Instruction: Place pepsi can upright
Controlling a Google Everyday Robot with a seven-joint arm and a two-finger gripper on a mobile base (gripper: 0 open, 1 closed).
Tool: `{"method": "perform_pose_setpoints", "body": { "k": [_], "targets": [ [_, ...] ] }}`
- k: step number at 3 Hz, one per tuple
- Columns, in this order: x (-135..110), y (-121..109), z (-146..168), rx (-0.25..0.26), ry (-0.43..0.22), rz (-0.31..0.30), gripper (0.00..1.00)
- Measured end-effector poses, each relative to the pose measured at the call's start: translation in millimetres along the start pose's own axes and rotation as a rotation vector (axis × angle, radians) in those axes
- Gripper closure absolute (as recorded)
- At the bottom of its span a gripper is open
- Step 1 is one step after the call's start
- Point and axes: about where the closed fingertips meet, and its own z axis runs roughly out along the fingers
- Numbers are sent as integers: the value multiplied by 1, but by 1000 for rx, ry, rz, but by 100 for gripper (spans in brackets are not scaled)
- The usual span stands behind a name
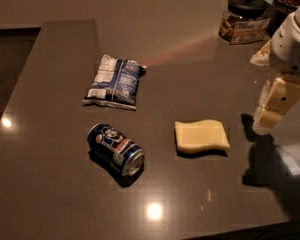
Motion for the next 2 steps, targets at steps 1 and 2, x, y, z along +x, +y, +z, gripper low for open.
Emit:
{"method": "perform_pose_setpoints", "body": {
  "k": [1,2],
  "targets": [
    [2,-1,1,-1,-10,8,0],
    [10,-3,2,-7,-48,41,0]
  ]
}}
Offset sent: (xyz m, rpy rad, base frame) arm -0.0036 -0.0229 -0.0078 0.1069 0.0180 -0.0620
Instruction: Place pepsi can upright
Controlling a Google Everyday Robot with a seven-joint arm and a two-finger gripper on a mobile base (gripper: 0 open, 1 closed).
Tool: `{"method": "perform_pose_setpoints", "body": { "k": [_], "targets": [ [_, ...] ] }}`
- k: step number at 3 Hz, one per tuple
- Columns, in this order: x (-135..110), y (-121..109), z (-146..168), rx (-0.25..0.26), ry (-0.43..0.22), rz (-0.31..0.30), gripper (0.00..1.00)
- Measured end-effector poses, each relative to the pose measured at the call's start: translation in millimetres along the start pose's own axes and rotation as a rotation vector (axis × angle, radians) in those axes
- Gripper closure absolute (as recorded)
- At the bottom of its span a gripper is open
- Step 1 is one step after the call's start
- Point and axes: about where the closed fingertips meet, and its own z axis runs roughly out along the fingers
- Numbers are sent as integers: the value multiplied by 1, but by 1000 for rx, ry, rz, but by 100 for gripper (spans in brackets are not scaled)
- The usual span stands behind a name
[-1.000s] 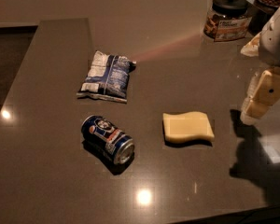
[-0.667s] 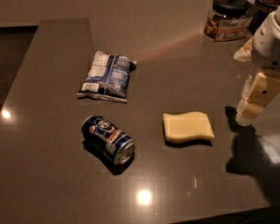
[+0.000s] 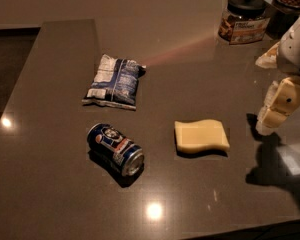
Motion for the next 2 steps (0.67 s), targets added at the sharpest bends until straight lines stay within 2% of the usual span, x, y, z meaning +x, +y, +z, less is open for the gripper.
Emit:
{"method": "perform_pose_setpoints", "body": {
  "k": [1,2],
  "targets": [
    [18,-1,-1,0,-31,75,0],
    [19,-1,-1,0,-34,79,0]
  ]
}}
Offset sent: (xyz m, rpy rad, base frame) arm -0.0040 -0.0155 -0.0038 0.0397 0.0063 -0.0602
